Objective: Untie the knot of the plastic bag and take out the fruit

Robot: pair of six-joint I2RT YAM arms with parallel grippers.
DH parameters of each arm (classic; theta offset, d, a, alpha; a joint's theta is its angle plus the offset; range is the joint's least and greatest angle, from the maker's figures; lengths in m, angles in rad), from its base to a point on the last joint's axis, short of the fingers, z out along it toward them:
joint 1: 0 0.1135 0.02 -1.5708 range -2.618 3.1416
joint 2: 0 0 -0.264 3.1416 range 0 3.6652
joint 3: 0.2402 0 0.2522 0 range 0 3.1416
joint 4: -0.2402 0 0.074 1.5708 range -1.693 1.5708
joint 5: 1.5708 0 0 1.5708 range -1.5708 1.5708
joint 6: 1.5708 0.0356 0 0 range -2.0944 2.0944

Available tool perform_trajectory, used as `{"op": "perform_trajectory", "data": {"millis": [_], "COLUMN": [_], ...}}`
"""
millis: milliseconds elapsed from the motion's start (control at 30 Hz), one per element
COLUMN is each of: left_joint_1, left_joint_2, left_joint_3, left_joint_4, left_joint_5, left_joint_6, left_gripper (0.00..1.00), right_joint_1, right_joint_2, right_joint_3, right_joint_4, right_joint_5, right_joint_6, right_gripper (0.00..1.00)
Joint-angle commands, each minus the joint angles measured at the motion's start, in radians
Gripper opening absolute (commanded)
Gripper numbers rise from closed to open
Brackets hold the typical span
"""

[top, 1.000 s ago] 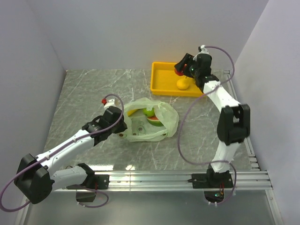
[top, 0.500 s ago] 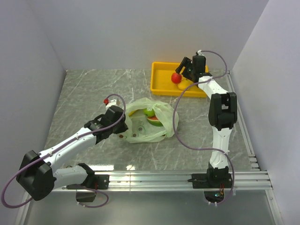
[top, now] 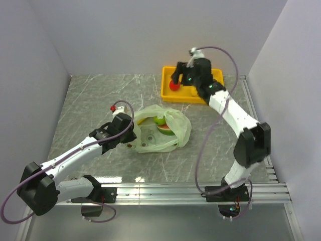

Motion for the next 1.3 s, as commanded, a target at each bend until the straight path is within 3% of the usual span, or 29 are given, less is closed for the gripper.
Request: {"op": "perform_trajectory", "data": {"millis": [0,133,300,433,733,1033,1267], "left_joint_1": [0.003,0.003,0.002,0.003,0.000,-0.020,-0.034], "left_joint_2": [-0.033,-0.042,-0.053,-0.053,-0.061,-0.052,-0.033], "left_joint_3": [0.015,0.017,0.023,0.046,0.102,0.093,0.058], "left_joint_4": [0.017,0.038,0.057,0.057,0.032,0.027,0.038], "left_joint_5": [-0.004,-0.001,0.016,0.027,0.070,0.116,0.151], "left_joint_6": [0.008,0.022,0.022,0.022,0.016,0.034,0.048], "left_gripper": [0.01,0.01,0.01,0.01,0.00,0.01,0.01], "right_joint_1": [0.171,0.395,0.511,0.523,0.443,0.423,0.411], "right_joint_2": [-0.161,-0.265,-0.264,-0.192,0.014,0.127,0.259], "right_joint_3": [-0.103,-0.200,-0.313,-0.373,-0.296,-0.189,-0.089], "right_joint_4": [-0.014,-0.043,-0.027,0.012,-0.011,-0.007,-0.014], "right_joint_5": [-0.043,-0.070,-0.050,-0.050,0.261,0.510,0.539], "right_joint_6": [-0.148,-0.218,-0.114,-0.036,0.065,0.191,0.227], "right_gripper": [0.75,0.69,0.67,0.67,0.69,0.82,0.86]}}
